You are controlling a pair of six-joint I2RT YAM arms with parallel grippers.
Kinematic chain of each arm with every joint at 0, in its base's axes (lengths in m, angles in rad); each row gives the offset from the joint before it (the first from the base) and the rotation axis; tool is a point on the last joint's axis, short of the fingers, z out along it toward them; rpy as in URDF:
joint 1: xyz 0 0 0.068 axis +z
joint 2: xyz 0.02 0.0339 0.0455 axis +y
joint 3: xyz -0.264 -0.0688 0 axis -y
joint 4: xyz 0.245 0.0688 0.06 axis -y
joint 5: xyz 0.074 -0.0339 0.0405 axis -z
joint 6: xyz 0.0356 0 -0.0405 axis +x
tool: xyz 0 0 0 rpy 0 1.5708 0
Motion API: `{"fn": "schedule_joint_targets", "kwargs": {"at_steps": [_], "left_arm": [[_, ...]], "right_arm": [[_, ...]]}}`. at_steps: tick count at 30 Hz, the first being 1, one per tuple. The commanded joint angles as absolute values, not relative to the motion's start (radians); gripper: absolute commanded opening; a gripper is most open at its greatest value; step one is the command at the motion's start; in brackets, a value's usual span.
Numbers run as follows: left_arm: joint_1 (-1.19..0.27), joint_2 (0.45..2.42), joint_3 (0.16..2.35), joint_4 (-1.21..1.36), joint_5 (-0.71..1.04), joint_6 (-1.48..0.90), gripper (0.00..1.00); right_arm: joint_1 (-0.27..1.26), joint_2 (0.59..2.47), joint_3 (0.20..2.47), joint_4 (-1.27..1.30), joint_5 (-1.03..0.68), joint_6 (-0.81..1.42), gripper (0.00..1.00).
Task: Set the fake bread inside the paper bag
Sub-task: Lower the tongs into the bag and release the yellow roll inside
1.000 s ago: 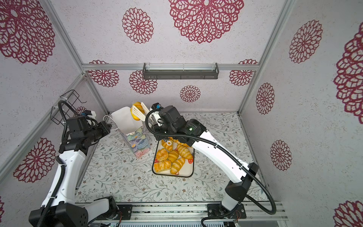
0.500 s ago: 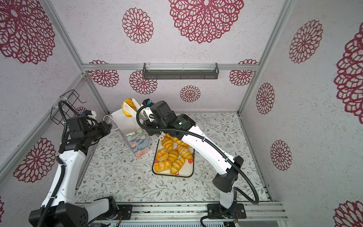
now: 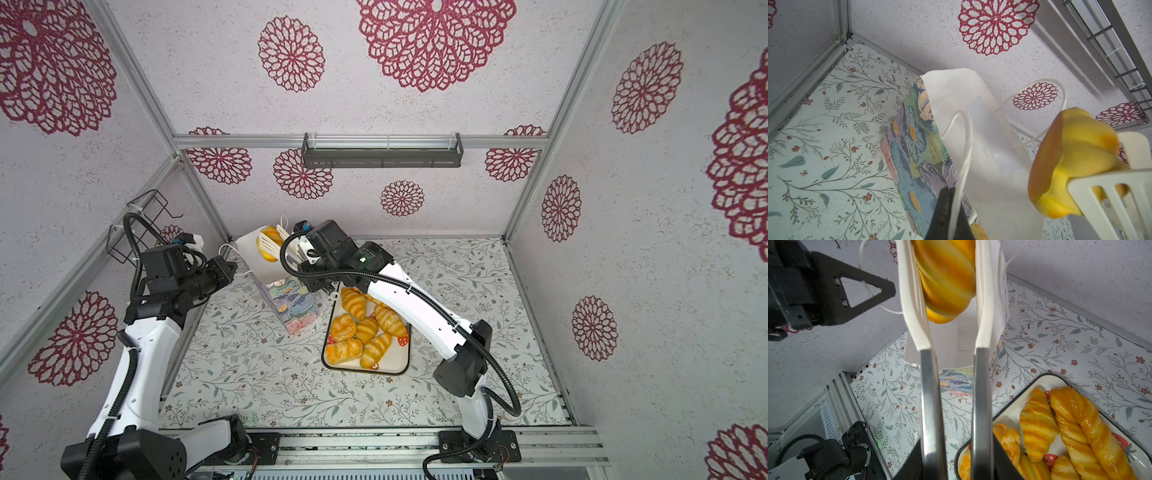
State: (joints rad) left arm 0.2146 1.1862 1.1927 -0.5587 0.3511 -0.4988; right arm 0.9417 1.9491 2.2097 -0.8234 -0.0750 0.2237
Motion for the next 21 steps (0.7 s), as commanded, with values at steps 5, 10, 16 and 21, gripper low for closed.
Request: {"fn": "schedule_joint_targets", "kwargs": {"at_steps": [5, 10, 16, 21], "left_arm": [[0.223, 1.187, 1.178, -0.538, 0.368, -0.502, 0.00], [0.221, 1.194, 1.183, -0.537, 0.373, -0.496, 0.00], [0.209, 1.219, 1.190, -0.541, 0.392, -0.495, 0.00], [0.189, 1.229, 1.200, -0.548, 0.397, -0.486, 0.00]], "right_arm": [[0.939, 1.823, 2.100, -0.778, 0.006, 0.190, 0.38], [0.922, 1.744, 2.011, -0.760, 0.037, 0.190, 0.38], [0.920, 1.685, 1.962, -0.759, 0.049, 0.203, 0.38], [0.919, 1.691, 1.955, -0.750, 0.036, 0.213, 0.38]]}}
